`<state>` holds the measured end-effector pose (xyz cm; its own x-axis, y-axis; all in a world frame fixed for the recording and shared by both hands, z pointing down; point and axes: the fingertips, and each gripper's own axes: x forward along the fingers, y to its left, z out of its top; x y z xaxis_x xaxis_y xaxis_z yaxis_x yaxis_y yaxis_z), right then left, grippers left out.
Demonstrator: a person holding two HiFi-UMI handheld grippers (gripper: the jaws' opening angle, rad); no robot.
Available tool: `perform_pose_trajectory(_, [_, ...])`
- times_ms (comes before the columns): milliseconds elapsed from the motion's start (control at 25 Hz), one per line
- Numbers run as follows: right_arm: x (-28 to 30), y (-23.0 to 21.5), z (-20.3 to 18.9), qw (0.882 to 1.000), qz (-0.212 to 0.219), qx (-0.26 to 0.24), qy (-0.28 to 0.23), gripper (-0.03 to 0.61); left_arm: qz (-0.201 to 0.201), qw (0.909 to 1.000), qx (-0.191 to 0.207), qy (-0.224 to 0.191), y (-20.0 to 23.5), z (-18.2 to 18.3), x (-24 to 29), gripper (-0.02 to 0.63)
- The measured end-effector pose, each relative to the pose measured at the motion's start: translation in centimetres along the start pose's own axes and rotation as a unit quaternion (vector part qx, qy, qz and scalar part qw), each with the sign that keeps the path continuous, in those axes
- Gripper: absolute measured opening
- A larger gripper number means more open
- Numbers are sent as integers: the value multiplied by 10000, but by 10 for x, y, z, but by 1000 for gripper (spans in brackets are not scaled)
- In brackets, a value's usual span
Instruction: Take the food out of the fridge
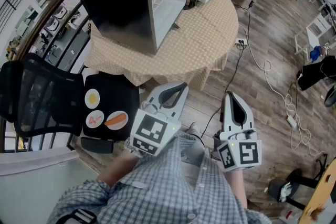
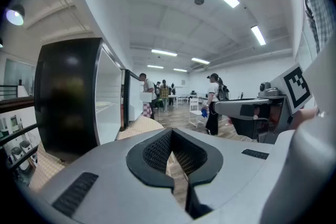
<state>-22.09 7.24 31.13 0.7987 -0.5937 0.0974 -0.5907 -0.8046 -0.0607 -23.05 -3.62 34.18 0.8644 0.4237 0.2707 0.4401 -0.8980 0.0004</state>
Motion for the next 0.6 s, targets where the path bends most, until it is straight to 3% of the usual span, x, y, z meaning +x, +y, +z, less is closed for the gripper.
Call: perform_pose_trajectory(600, [-1,-13,6,9999,-98,29,-77,8,-114,9999,-67,75,-10,-2,14,5])
